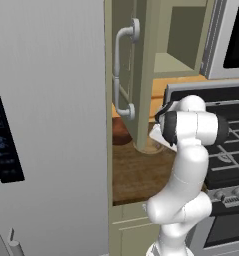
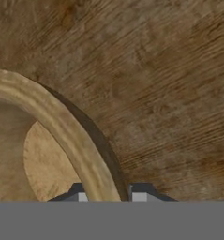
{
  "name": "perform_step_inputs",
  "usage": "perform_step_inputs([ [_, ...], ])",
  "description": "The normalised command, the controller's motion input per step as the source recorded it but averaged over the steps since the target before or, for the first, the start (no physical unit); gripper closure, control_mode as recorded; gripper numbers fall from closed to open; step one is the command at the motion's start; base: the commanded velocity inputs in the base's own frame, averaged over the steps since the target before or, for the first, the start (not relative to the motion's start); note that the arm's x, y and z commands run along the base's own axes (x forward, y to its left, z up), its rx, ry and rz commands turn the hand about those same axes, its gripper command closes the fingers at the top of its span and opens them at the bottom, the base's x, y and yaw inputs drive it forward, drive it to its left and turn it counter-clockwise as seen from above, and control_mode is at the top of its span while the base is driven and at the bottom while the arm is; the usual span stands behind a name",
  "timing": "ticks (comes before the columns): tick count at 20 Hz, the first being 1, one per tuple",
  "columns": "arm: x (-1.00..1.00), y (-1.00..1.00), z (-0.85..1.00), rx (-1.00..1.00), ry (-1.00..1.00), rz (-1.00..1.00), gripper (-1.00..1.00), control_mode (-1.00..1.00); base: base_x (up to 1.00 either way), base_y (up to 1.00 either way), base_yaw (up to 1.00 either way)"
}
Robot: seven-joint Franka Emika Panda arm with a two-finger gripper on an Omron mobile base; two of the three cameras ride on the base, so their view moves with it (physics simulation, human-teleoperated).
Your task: Pick up the bowls on the counter and stack them on top of one another in the open cabinet. Place the smaller bowl on top of the larger bowl.
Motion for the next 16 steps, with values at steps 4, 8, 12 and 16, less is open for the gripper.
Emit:
perform_step_inputs([
  [4, -0.33, -0.11, 0.01, 0.02, -0.02, -0.05, 1.0, -1.0, 0.0, 0.0, 0.0],
  [8, -0.46, -0.33, 0.2, 0.08, -0.09, -0.13, 1.0, -1.0, 0.0, 0.0, 0.0],
  [12, -0.37, -0.14, 0.43, 0.08, -0.19, -0.13, 1.0, -1.0, 0.0, 0.0, 0.0],
  [16, -0.18, 0.01, 0.57, 0.07, -0.35, -0.06, 1.0, -1.0, 0.0, 0.0, 0.0],
])
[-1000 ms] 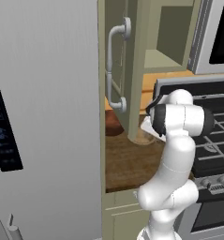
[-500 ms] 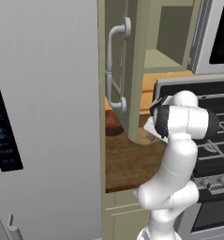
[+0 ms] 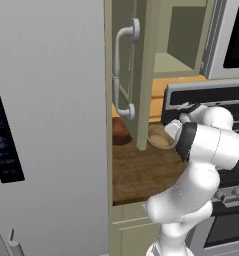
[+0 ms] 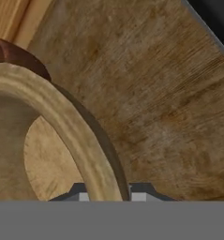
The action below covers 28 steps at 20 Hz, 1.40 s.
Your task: Pick up the bowls on the counter and stack them on top of one another in the open cabinet. Place the smaller bowl on top of the larger bowl.
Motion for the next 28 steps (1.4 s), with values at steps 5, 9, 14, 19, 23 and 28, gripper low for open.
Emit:
perform_step_inputs([
  [5, -0.01, 0.22, 0.54, 0.08, -0.3, -0.03, 1.0, -1.0, 0.0, 0.0, 0.0],
  [9, 0.05, 0.31, 0.31, 0.05, -0.21, -0.01, 1.0, -1.0, 0.0, 0.0, 0.0],
  [14, 0.14, 0.28, 0.32, 0.11, -0.2, 0.0, 1.0, -1.0, 0.0, 0.0, 0.0],
  [19, 0.19, 0.3, 0.37, 0.06, -0.1, 0.0, 1.0, -1.0, 0.0, 0.0, 0.0],
  [23, 0.35, 0.34, 0.28, 0.02, -0.05, 0.0, 1.0, -1.0, 0.0, 0.0, 0.0],
  [28, 0.42, 0.33, 0.02, 0.0, -0.02, 0.0, 1.0, -1.0, 0.0, 0.0, 0.0],
])
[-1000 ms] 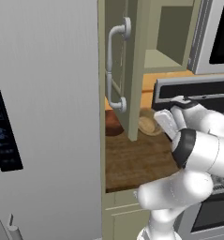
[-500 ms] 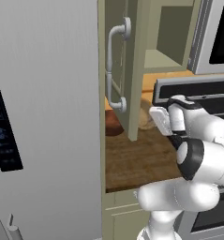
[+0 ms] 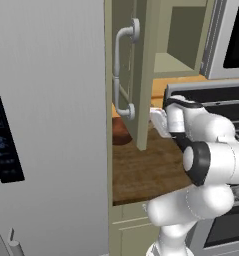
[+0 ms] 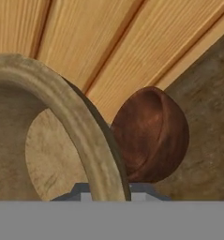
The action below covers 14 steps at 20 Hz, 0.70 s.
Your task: Pick up the bowls on the counter and stack them on top of one another in the open cabinet. Place the smaller bowl on top of the larger bowl.
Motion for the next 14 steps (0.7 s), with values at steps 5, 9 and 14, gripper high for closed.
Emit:
perform_step_inputs([
  [5, 0.29, 0.53, 0.0, -0.05, -0.01, -0.03, 1.0, -1.0, 0.0, 0.0, 0.0],
  [9, 0.33, 0.5, 0.0, -0.05, 0.0, -0.02, 1.0, -1.0, 0.0, 0.0, 0.0],
  [14, 0.23, 0.06, -0.22, 0.0, 0.0, 0.0, 1.0, -1.0, 0.0, 0.0, 0.0],
])
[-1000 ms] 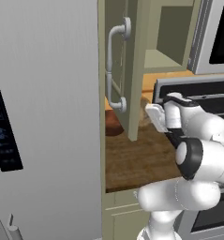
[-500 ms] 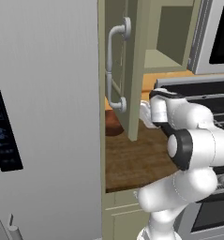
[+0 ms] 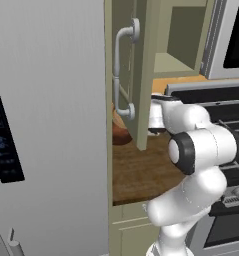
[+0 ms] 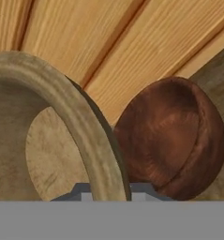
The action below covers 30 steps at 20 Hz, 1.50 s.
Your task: Pick up the bowls on the counter and stack them on top of one another in the open cabinet. Place the smaller bowl on top of the larger bowl.
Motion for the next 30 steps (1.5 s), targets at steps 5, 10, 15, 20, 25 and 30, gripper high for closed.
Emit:
perform_step_inputs([
  [5, 0.35, 0.0, -0.38, 0.0, 0.0, 0.0, 1.0, -1.0, 0.0, 0.0, 0.0],
  [10, 0.26, 0.0, -0.31, 0.0, 0.0, 0.0, 1.0, -1.0, 0.0, 0.0, 0.0],
  [15, 0.11, 0.0, -0.37, 0.0, 0.01, 0.0, 1.0, -1.0, 0.0, 0.0, 0.0],
  [20, 0.04, 0.0, -0.33, 0.0, 0.0, -0.01, 1.0, -1.0, 0.0, 0.0, 0.0],
  [25, 0.06, 0.0, -0.08, 0.0, 0.0, -0.03, 1.0, -1.0, 0.0, 0.0, 0.0],
  [30, 0.32, 0.07, 0.0, 0.0, 0.0, -0.08, 1.0, -1.0, 0.0, 0.0, 0.0],
])
